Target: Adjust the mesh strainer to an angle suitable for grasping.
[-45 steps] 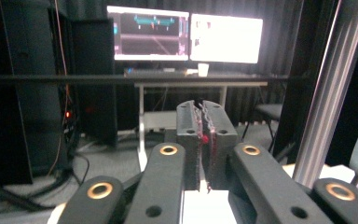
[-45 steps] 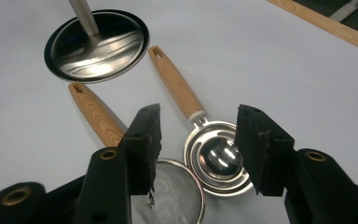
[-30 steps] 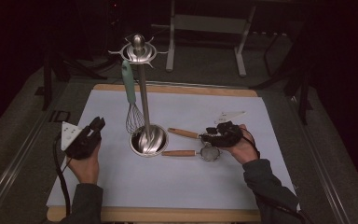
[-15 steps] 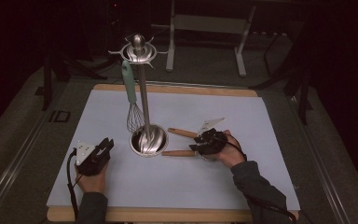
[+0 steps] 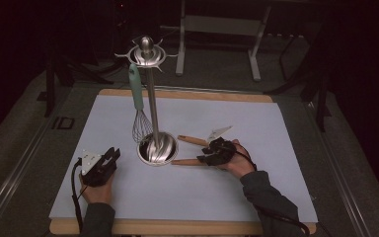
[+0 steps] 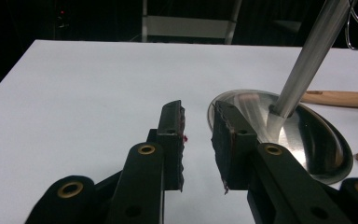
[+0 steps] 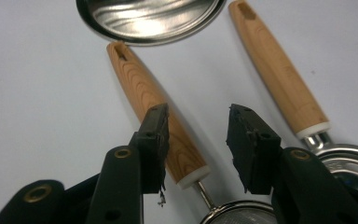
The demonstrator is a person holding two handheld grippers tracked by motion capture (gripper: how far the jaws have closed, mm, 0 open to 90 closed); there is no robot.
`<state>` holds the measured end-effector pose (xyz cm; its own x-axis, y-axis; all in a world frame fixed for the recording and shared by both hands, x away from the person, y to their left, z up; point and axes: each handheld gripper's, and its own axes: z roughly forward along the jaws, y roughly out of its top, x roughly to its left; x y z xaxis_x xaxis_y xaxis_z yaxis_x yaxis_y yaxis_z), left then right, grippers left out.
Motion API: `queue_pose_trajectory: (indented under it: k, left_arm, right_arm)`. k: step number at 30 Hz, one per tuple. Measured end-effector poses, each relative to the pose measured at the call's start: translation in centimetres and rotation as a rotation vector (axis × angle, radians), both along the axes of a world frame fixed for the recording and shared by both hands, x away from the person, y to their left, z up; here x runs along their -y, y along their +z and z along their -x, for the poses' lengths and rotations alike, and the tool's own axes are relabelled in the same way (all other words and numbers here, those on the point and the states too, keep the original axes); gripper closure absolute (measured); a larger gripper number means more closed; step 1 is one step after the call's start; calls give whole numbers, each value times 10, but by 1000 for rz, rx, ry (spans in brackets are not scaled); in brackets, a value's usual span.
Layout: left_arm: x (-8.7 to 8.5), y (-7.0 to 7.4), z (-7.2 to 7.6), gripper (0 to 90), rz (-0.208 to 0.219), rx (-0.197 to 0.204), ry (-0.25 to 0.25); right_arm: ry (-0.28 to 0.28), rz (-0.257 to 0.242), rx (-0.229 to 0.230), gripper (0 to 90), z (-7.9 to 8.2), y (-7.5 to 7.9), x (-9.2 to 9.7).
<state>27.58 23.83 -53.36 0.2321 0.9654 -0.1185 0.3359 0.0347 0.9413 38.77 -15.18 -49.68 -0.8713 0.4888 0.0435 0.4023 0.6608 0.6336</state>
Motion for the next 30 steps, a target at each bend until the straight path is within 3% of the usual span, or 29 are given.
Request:
queue_pose_trajectory:
  k: [12,19,30]
  left_arm:
    - [1,-1,-1,733,-6,-4,-2]
    - [1,-1,-1,733,-6,-4,-2]
    - [1,-1,-1,733,-5,-4,-4]
  right_arm:
    - [33,7,-44,578,-2,-5,-3]
    - [59,27,-94,576,-5,-11,-7]
    - [60,43,-98,641,-2,-7,-2]
